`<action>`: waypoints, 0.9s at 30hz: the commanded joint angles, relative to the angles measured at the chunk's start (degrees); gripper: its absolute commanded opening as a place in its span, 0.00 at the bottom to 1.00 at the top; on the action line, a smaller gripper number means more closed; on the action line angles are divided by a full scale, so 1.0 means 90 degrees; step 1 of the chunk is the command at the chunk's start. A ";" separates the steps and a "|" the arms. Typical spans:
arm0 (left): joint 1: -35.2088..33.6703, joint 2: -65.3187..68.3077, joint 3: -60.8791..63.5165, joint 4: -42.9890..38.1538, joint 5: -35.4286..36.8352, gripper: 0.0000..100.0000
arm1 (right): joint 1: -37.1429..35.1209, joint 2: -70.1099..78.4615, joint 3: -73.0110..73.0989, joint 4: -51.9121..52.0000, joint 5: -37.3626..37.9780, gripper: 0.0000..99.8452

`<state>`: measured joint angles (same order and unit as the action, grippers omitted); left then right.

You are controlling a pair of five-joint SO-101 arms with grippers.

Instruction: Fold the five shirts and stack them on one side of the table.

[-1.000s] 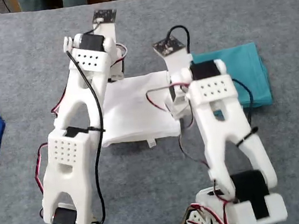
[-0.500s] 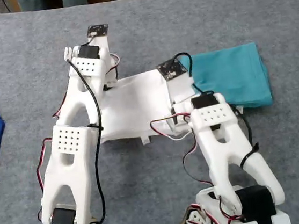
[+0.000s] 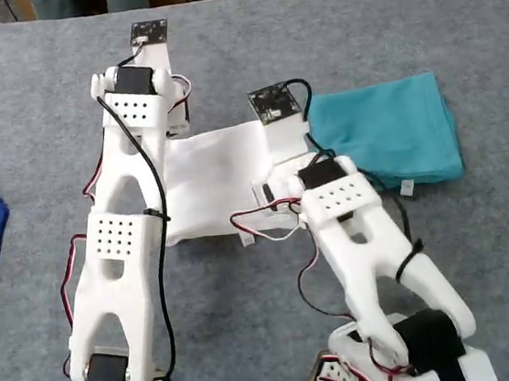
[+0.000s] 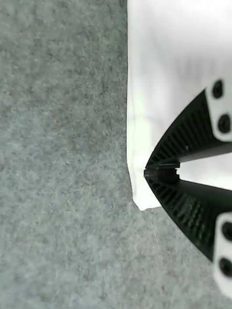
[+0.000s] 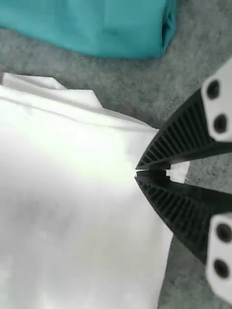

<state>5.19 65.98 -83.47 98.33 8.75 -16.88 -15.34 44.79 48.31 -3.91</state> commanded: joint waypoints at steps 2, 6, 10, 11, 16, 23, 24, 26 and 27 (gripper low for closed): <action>-0.0073 0.0264 -0.0200 0.0010 0.0010 0.03 | 0.0176 0.0777 0.0044 -0.0430 -0.0342 0.01; -0.0132 0.0957 -0.0249 -0.0244 0.0059 0.03 | 0.0244 0.1245 -0.0005 -0.0576 -0.0352 0.01; -0.0161 0.1231 -0.0943 -0.0234 0.0049 0.03 | 0.0274 0.0991 -0.0034 -0.0586 -0.0342 0.01; -0.0161 0.1280 -0.1118 -0.0186 0.0039 0.03 | 0.0283 0.0864 -0.0034 -0.0586 -0.0342 0.01; -0.0151 0.1299 -0.1343 -0.0137 0.0020 0.03 | 0.0293 -0.0210 0.0015 -0.0508 -0.0371 0.01; -0.0103 0.0498 -0.1343 0.0039 -0.0137 0.03 | 0.0283 -0.1705 0.0317 0.0332 -0.0391 0.01; -0.0103 0.0420 -0.1343 0.0049 -0.0156 0.03 | 0.0293 -0.1822 0.0435 0.0410 -0.0391 0.01; -0.0103 0.0303 -0.1343 0.0195 -0.0166 0.03 | 0.0293 -0.1988 0.0757 0.0459 -0.0391 0.01; -0.0093 0.0283 -0.1343 0.0264 -0.0166 0.03 | 0.0254 -0.2027 0.0943 0.0420 -0.0391 0.01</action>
<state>4.48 73.01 -93.32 99.30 8.13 -14.95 -30.64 50.86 51.74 -6.81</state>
